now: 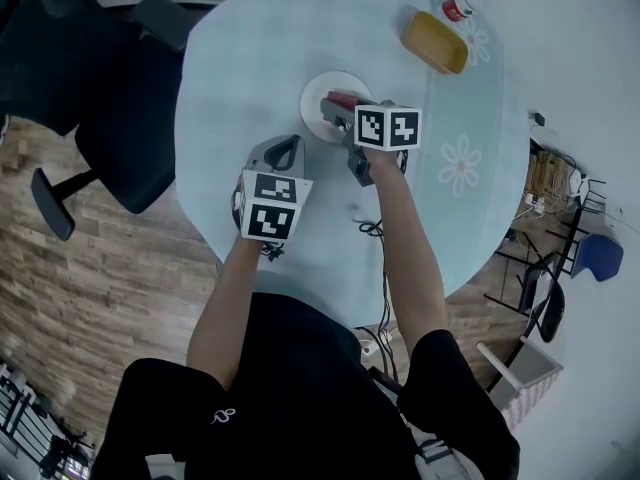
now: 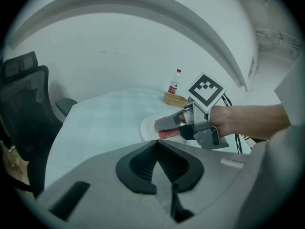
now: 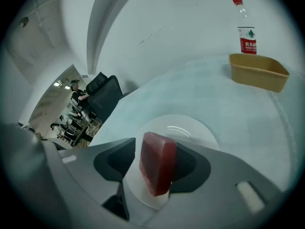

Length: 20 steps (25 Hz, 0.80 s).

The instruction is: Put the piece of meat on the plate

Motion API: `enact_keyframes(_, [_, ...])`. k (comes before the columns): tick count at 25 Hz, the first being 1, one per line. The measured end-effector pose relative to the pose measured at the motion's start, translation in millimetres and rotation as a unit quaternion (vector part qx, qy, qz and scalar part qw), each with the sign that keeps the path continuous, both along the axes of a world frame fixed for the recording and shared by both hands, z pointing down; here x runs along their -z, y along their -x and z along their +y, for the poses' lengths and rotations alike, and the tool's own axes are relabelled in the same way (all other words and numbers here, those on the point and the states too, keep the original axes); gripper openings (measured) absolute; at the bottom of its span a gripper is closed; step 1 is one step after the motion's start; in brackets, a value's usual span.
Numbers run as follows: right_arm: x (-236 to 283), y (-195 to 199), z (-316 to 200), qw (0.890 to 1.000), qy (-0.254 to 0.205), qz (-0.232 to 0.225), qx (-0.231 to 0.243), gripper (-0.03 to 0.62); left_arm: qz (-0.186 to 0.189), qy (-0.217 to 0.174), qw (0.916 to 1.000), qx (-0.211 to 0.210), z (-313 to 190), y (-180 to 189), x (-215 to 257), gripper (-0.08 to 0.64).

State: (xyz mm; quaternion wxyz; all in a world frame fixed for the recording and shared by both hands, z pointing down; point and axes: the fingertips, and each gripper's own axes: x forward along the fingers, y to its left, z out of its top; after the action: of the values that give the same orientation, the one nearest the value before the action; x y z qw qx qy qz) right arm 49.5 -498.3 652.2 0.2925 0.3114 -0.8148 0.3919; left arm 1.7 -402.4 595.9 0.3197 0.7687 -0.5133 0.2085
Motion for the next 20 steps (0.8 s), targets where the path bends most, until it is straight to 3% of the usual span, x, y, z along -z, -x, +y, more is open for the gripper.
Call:
enact_keyframes(6, [6, -13, 14, 0.999, -0.033, 0.023, -0.012, 0.281, 0.011, -0.010, 0.9997, 0.018, 11, 6, 12, 0.000])
enact_keyframes(10, [30, -39, 16, 0.994, -0.096, 0.044, -0.031, 0.284, 0.011, -0.036, 0.9992, 0.015, 20, 2, 34, 0.000])
enact_keyframes(13, [61, -51, 31, 0.990, -0.132, 0.028, -0.040, 0.274, 0.008, -0.044, 0.9988, 0.022, 39, 7, 44, 0.000])
enact_keyframes(15, [93, -58, 47, 0.984, -0.168, 0.004, -0.059, 0.223, 0.002, -0.057, 0.9981, 0.024, 50, 9, 57, 0.000])
enact_keyframes(17, [130, -65, 65, 0.972, -0.215, -0.026, -0.091, 0.112, -0.005, -0.082, 0.9963, 0.025, 60, 9, 76, 0.000])
enact_keyframes(18, [149, -68, 76, 0.964, -0.239, -0.047, -0.104, 0.022, -0.005, -0.100, 0.9946, 0.027, 65, 7, 88, 0.000])
enact_keyframes(20, [186, -66, 106, 0.947, -0.281, -0.108, -0.110, 0.009, 0.010, -0.151, 0.9880, 0.032, 77, 1, 117, 0.000])
